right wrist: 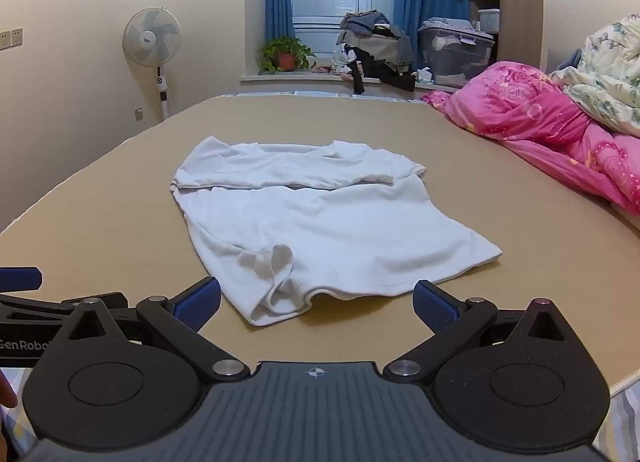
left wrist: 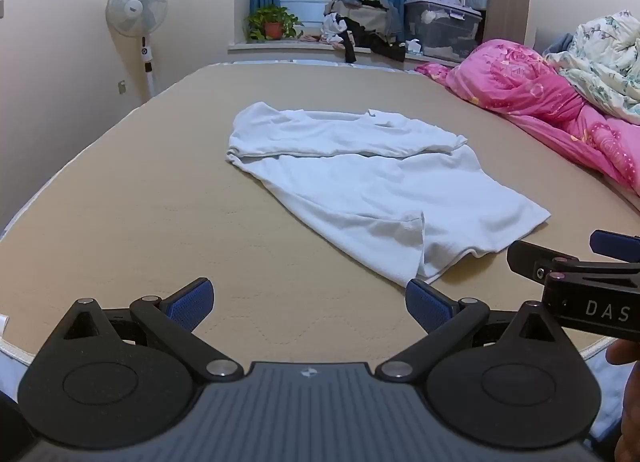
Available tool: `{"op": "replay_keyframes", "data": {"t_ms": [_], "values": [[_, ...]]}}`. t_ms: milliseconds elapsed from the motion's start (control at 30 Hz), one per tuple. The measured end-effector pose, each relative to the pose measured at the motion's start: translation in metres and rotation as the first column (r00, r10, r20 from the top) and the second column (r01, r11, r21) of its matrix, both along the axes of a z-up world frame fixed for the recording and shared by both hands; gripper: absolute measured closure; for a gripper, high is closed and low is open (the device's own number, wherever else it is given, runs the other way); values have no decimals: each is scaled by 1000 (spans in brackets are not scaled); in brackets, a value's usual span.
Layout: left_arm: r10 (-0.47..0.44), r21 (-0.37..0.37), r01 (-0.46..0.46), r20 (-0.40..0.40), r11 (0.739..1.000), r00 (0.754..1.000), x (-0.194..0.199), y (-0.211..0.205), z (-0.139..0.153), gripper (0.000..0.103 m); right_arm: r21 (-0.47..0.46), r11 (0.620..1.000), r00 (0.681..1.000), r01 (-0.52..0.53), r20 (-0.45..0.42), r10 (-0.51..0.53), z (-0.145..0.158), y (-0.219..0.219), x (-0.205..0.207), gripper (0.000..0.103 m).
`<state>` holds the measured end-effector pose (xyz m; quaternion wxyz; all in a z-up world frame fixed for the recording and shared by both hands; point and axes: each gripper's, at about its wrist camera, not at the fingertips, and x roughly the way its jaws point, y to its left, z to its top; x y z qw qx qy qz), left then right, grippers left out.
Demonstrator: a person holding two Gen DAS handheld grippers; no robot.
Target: Fold small clothes
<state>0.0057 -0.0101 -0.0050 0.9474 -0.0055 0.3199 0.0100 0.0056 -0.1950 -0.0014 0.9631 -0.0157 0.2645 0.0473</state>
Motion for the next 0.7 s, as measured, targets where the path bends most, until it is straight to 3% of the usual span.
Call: {"op": "replay_keyframes", "data": {"t_ms": [700], "values": [[0,-1,0,0,1000,1000,0,0,0,1,1,1000,1000,2,-3,-2,2,0,-2,1]]}}
